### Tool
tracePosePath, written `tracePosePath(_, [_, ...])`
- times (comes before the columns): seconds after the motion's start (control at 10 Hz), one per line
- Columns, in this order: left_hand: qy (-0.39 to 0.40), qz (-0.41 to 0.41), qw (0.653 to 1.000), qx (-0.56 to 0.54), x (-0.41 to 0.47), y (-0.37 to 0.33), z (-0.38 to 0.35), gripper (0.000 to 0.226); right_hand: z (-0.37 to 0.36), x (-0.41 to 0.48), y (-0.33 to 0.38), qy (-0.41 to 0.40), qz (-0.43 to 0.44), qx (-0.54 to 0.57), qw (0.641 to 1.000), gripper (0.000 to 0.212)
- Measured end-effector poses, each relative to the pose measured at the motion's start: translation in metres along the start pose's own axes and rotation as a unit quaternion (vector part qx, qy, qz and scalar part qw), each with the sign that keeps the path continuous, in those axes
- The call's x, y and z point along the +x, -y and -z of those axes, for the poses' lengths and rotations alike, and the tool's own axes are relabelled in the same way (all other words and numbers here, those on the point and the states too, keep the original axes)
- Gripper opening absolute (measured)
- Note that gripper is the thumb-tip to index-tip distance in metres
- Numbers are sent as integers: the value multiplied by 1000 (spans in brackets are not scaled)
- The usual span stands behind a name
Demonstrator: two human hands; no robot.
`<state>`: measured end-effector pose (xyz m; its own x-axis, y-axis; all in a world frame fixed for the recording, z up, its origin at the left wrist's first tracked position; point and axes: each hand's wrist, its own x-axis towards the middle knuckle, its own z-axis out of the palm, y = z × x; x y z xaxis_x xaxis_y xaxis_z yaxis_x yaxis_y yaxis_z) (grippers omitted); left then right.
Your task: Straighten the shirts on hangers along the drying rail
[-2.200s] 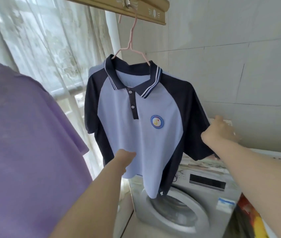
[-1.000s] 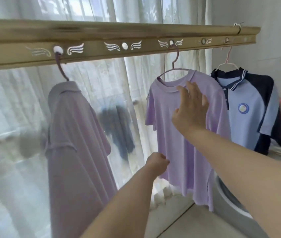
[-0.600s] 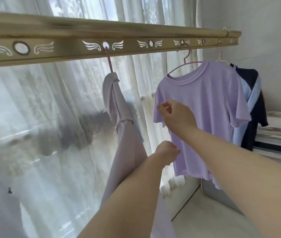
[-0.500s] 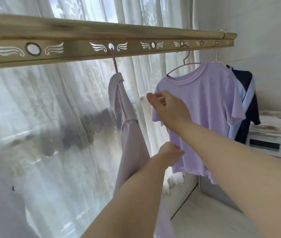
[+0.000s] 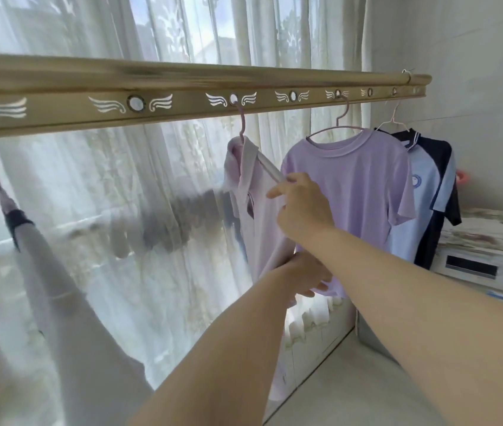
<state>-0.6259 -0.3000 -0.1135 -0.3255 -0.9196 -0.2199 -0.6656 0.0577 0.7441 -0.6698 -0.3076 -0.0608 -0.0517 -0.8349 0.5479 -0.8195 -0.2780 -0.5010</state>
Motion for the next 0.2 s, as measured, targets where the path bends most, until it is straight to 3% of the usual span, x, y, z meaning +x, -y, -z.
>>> tracePosePath(0.1, [-18, 0, 999, -38, -10, 3, 2, 46, 1, -15, -6, 9, -12, -9, 1000, 44])
tracePosePath(0.2, [-8, -5, 997, -73, -36, 11, -5, 25, 3, -39, -3, 6, -44, -19, 999, 40])
